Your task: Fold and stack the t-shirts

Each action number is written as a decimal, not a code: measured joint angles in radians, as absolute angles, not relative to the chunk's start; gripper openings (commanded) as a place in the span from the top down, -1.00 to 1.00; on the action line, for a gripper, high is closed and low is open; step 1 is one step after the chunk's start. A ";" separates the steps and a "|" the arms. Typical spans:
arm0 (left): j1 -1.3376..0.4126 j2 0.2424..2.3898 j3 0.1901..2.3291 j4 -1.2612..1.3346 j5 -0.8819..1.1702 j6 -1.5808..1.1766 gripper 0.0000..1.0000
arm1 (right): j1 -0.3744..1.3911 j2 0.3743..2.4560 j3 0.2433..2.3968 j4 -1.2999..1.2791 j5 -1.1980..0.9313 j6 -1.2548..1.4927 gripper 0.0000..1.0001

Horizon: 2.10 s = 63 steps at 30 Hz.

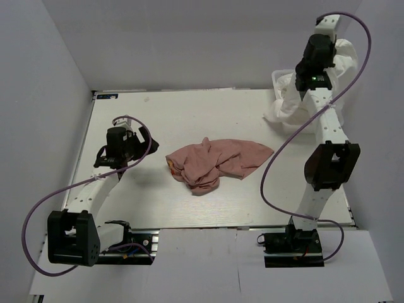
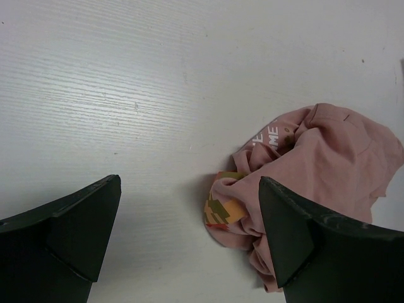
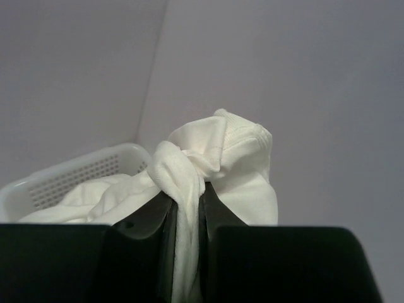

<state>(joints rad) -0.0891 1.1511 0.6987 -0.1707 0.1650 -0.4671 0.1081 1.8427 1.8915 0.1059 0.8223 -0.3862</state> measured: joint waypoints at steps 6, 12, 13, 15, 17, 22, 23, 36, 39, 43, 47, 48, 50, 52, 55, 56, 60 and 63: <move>-0.089 1.196 0.702 -0.160 0.165 -0.448 -1.00 | -0.048 2.001 2.148 -0.086 0.733 -0.287 1.00; -0.089 1.226 0.702 -0.139 0.165 -0.434 -1.00 | -0.097 1.942 2.164 0.022 0.721 -0.354 1.00; -0.089 1.230 0.702 -0.138 0.165 -0.434 -1.00 | -0.097 1.933 2.164 0.037 0.714 -0.364 1.00; -0.089 1.240 0.702 -0.134 0.165 -0.430 -1.00 | -0.096 1.910 2.164 0.070 0.690 -0.382 1.00; -0.089 1.246 0.702 -0.134 0.166 -0.429 -1.00 | -0.094 1.892 2.156 0.088 0.650 -0.381 1.00; -0.089 1.250 0.702 -0.134 0.172 -0.427 -1.00 | -0.093 1.882 2.085 0.078 0.467 -0.289 1.00; -0.089 1.248 0.702 -0.134 0.174 -0.427 -1.00 | -0.092 1.882 2.048 0.078 0.420 -0.263 1.00; -0.089 1.181 0.644 -0.041 0.373 -0.517 -1.00 | -0.105 1.988 1.524 0.102 0.246 0.141 0.82; -0.089 1.181 0.609 -0.018 0.427 -0.549 -1.00 | -0.123 1.978 1.523 0.088 0.216 0.215 -0.23; -0.089 1.180 0.585 -0.021 0.437 -0.579 -1.00 | -0.131 1.854 1.446 0.066 0.151 0.281 -0.81; -0.089 1.181 0.579 -0.025 0.424 -0.592 -1.00 | -0.122 1.604 1.290 0.077 0.078 0.327 -0.81; -0.089 1.182 0.579 -0.023 0.421 -0.594 -1.00 | -0.117 1.541 1.260 0.079 0.060 0.335 -0.81; -0.093 1.192 0.579 -0.010 0.419 -0.599 -1.00 | -0.102 1.428 1.218 0.080 0.015 0.349 -0.81; -0.097 1.219 0.579 0.009 0.425 -0.603 -1.00 | -0.077 1.338 1.182 0.092 -0.028 0.360 -0.81; -0.101 1.285 0.579 0.040 0.446 -0.608 -0.85 | -0.022 1.233 1.092 0.115 -0.080 0.369 -0.81; -0.101 1.310 0.579 0.050 0.454 -0.611 -0.80 | 0.002 1.213 1.062 0.118 -0.093 0.373 -0.81; -0.101 1.409 0.579 0.108 0.496 -0.627 -0.49 | 0.135 1.207 0.935 0.112 -0.139 0.382 -0.81; -0.108 1.475 0.584 0.149 0.537 -0.635 -0.11 | 0.250 1.286 0.881 0.089 -0.142 0.382 -0.81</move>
